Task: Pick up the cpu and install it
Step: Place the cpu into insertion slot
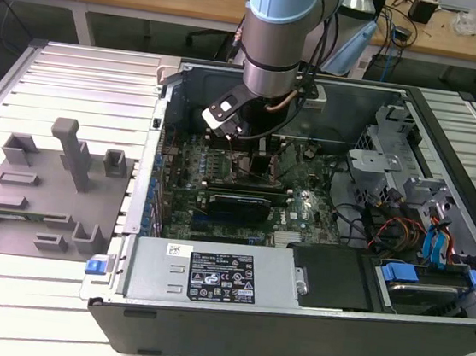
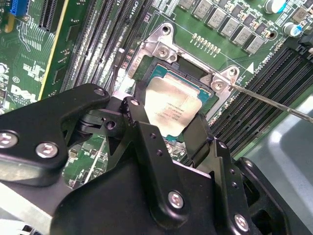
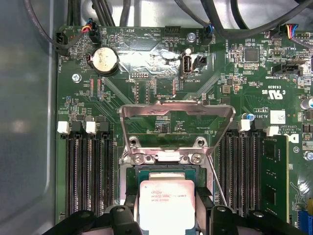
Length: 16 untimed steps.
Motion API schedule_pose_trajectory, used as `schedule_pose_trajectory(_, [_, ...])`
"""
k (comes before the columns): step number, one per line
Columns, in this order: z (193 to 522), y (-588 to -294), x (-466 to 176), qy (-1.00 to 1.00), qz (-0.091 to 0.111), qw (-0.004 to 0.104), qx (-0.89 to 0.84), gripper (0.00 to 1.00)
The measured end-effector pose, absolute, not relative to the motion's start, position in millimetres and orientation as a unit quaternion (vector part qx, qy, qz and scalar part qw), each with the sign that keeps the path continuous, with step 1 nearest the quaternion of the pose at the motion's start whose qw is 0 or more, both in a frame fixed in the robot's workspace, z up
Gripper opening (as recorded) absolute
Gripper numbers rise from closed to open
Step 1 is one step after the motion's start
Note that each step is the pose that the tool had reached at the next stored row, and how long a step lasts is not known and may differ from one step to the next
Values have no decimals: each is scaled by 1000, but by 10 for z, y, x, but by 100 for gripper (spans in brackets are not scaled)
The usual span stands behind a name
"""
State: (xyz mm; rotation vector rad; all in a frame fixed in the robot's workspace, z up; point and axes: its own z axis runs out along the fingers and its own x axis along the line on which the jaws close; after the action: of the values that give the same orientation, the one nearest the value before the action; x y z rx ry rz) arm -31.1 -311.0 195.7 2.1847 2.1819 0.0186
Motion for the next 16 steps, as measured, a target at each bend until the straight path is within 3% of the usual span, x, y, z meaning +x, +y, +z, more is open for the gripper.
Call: schedule_pose_trajectory(16, [1954,-3109,-298,707,7,27,707,55])
